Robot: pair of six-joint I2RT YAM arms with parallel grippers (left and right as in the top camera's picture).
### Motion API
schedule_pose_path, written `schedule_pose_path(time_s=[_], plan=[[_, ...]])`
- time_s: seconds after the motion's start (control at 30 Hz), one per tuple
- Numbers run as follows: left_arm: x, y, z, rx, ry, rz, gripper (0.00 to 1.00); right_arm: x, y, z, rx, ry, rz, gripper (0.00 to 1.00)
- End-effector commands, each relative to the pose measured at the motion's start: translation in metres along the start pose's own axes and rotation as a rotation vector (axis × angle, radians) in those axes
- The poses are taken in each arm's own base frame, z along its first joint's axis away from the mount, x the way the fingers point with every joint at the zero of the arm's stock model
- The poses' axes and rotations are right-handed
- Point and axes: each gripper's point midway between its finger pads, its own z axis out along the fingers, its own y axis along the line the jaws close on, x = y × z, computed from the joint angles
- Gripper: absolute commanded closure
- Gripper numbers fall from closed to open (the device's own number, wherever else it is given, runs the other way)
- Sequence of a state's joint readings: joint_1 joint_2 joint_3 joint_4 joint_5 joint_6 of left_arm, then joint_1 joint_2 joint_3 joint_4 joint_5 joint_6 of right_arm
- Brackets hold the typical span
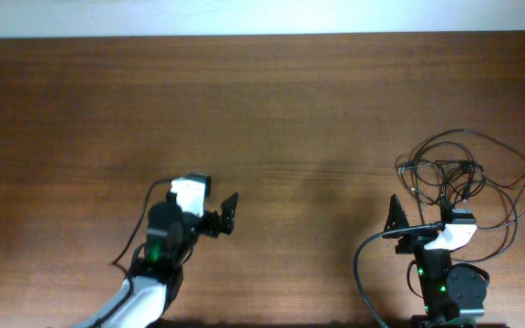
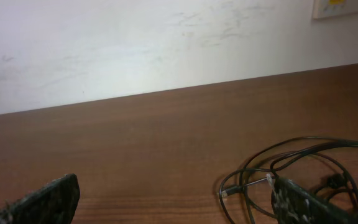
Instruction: Untangle cables
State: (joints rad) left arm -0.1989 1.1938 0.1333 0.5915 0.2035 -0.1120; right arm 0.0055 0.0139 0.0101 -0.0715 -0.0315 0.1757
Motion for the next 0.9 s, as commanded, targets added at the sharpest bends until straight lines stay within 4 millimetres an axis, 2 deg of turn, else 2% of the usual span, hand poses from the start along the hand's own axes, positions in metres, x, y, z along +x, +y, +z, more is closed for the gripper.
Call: schedule_pose_path(time_s=[0.0,0.23,0.43,0.6,0.87], plan=[[0.016,0.012,-0.016,-0.035,-0.013,-0.027,0.01,0.001,0.001,0.000,-0.005,0.000,-0.012,0.02],[0.030,0.027,-0.031,-0.097,0.018,-0.065,0.01,0.001,0.001,0.000,-0.006,-0.001,-0.012,0.02],[0.057,0.042,-0.050,-0.210,0.122,-0.087,0.01,0.001,0.001,0.000,-0.006,-0.001,-0.012,0.02],[0.056,0.044,-0.061,-0.239,0.111,-0.091,0.01,0.001,0.001,0.000,-0.005,0.000,-0.012,0.02],[-0.003,0.039,-0.079,-0.242,-0.146,0.050,0.01,0.001,0.001,0.000,-0.006,-0.001,-0.012,0.02]])
